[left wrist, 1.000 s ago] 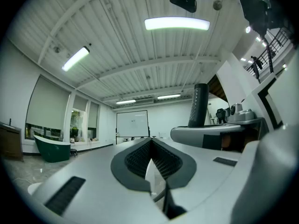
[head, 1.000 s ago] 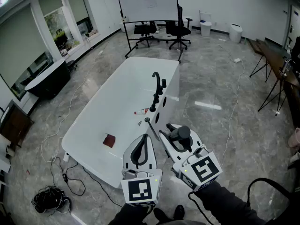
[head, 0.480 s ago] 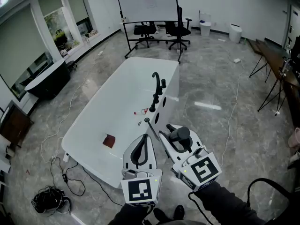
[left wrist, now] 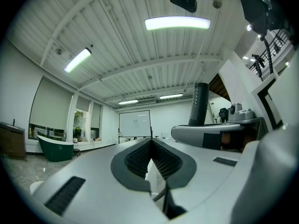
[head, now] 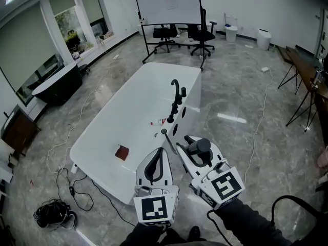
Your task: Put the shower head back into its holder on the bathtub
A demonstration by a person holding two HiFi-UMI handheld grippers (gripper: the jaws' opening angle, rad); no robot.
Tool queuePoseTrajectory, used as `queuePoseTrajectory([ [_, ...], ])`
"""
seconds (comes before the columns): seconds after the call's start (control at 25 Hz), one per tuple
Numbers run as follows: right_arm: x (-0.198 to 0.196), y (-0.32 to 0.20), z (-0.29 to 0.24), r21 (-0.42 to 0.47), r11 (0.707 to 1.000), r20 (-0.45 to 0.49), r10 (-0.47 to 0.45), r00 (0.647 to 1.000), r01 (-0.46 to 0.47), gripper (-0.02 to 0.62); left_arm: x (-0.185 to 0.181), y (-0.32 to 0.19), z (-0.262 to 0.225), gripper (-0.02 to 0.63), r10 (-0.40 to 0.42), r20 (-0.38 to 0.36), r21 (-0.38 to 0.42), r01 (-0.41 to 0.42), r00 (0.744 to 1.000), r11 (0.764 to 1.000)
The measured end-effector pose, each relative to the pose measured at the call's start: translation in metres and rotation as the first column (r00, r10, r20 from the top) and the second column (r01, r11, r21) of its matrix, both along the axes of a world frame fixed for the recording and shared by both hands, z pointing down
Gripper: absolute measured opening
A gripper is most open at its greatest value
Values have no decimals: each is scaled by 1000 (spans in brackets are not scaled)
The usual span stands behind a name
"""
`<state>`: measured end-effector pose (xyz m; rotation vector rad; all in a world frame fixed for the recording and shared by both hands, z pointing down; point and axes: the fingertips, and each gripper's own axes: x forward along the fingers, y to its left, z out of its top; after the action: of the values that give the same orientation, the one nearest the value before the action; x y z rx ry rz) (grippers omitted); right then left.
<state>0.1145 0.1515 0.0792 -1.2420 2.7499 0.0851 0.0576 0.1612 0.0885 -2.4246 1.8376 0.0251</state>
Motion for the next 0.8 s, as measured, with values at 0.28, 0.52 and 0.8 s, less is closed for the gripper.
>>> queuePoseTrajectory([
  [0.28, -2, -21, 9, -11, 1000, -23, -26, 999, 26, 114, -5, -21, 13, 3, -19, -19, -11, 19, 1000, 1000],
  [0.52, -14, -66, 2, 4, 1000, -30, -30, 999, 31, 114, -22, -66, 25, 3, -32, -33, -26, 31, 999, 999],
  [0.8, -48, -124, 4, 12, 999, -76, -45, 996, 46, 114, -47, -120, 24, 3, -27, -37, -24, 26, 999, 999],
])
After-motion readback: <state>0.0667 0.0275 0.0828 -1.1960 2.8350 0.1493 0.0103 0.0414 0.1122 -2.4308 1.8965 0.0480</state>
